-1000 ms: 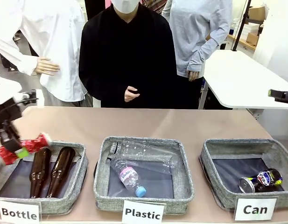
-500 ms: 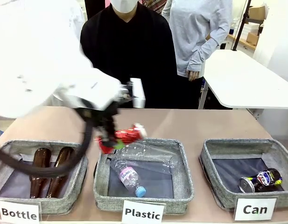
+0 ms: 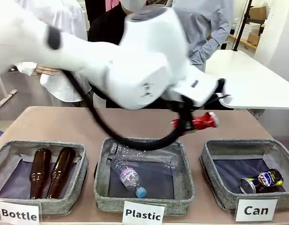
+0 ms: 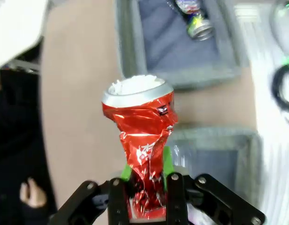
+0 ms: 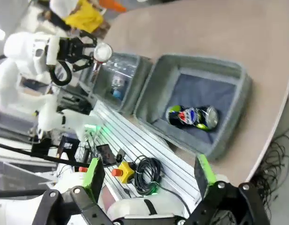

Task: Sort the can waste into the basket.
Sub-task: Pick up the can waste from the table and place it in the right Fabric basket.

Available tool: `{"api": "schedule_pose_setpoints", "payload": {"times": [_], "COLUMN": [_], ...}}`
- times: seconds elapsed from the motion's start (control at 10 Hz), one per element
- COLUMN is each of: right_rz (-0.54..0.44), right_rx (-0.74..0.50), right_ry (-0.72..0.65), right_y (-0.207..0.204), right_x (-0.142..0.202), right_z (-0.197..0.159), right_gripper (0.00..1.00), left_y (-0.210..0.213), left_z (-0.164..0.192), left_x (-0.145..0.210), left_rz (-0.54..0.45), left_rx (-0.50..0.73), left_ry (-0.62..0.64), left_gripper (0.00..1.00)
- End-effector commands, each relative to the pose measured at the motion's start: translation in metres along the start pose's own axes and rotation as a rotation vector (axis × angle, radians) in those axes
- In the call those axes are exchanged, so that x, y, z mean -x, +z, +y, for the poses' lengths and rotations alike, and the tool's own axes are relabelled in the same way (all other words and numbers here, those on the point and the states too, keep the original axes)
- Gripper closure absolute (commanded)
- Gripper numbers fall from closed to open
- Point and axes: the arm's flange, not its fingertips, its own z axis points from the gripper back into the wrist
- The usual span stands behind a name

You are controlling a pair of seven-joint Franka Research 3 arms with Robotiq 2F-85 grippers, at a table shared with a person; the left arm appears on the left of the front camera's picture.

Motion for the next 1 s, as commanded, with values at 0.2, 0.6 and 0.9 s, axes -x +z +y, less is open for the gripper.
{"api": "schedule_pose_setpoints", "payload": {"times": [0.2, 0.6, 0.9], "right_rz": [0.000, 0.000, 0.000], "right_rx": [0.000, 0.000, 0.000], "right_ry": [0.000, 0.000, 0.000], "right_y": [0.000, 0.000, 0.000], "right_x": [0.000, 0.000, 0.000], "right_z": [0.000, 0.000, 0.000], "right_gripper": [0.00, 0.00, 0.00], "left_y": [-0.091, -0.131, -0.132], "left_z": [0.002, -0.019, -0.028], "left_x": [-0.121, -0.144, -0.145], "left_rz": [-0.001, 0.041, 0.057], "left_rx": [0.049, 0.112, 0.159], "left_ry": [0.006, -0.003, -0.044], "left_gripper": [0.75, 0.75, 0.17]}}
